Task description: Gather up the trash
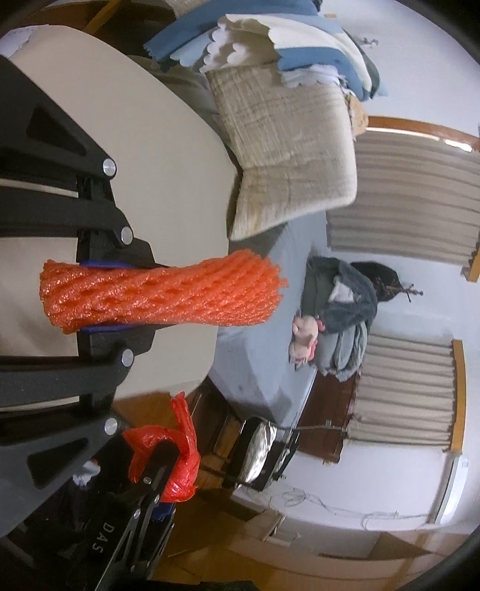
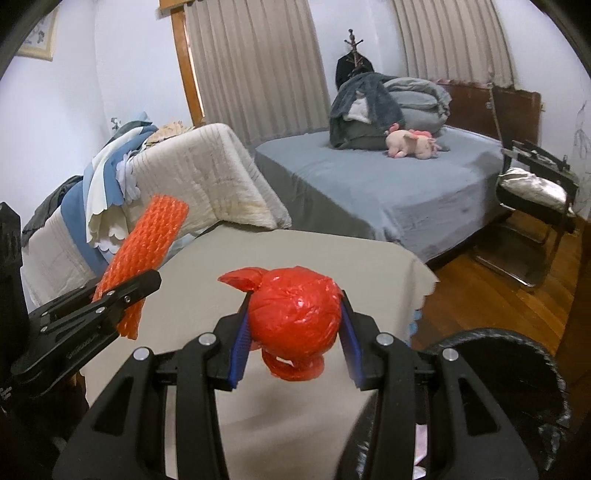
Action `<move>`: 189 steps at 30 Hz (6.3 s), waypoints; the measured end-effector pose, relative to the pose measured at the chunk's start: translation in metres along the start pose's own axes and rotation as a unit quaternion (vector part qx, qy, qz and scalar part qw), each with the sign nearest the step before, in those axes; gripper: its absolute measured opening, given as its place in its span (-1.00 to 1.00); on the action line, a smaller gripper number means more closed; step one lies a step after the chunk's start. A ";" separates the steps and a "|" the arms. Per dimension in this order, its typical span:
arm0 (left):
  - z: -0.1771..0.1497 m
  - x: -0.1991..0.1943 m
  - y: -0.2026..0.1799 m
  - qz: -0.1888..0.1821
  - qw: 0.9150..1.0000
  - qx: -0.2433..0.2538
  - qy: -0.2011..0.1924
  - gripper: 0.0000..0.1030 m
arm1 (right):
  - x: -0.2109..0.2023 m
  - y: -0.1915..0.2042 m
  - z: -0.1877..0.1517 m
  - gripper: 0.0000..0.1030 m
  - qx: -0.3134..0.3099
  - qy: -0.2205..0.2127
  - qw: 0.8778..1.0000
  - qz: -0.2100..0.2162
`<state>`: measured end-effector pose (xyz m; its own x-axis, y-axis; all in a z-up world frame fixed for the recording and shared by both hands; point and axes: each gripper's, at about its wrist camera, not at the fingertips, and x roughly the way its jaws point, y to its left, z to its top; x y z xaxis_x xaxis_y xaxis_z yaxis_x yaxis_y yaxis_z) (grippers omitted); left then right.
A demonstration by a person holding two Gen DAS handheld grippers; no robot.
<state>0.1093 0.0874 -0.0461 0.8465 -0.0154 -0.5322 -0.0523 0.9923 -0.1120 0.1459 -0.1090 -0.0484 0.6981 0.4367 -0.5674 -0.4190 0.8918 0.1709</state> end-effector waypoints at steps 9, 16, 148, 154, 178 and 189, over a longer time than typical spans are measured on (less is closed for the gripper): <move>-0.003 -0.022 -0.049 -0.039 0.999 0.028 -0.008 -0.60 | -0.050 -0.026 -0.010 -0.20 0.011 -0.022 0.999 -0.027; -0.004 -0.035 -0.078 -0.062 0.997 0.051 -0.016 -0.60 | -0.077 -0.041 -0.016 -0.20 0.021 -0.037 0.998 -0.045; -0.006 -0.088 -0.124 -0.107 0.990 0.086 -0.038 0.88 | -0.167 -0.062 -0.038 0.89 0.029 -0.056 0.989 -0.135; -0.006 -0.088 -0.124 -0.107 0.990 0.086 -0.038 0.88 | -0.167 -0.062 -0.038 0.89 0.029 -0.056 0.989 -0.135; -0.006 -0.088 -0.124 -0.106 0.990 0.087 -0.038 0.88 | -0.166 -0.061 -0.038 0.89 0.029 -0.056 0.989 -0.136; -0.007 -0.088 -0.123 -0.107 0.990 0.086 -0.037 0.88 | -0.166 -0.061 -0.038 0.89 0.029 -0.056 0.989 -0.135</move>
<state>0.0380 -0.0344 0.0085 0.8653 -0.2253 -0.4477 0.2182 0.9735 -0.0680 0.0334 -0.2404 0.0050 0.8412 0.1899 -0.5063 -0.1776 0.9814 0.0731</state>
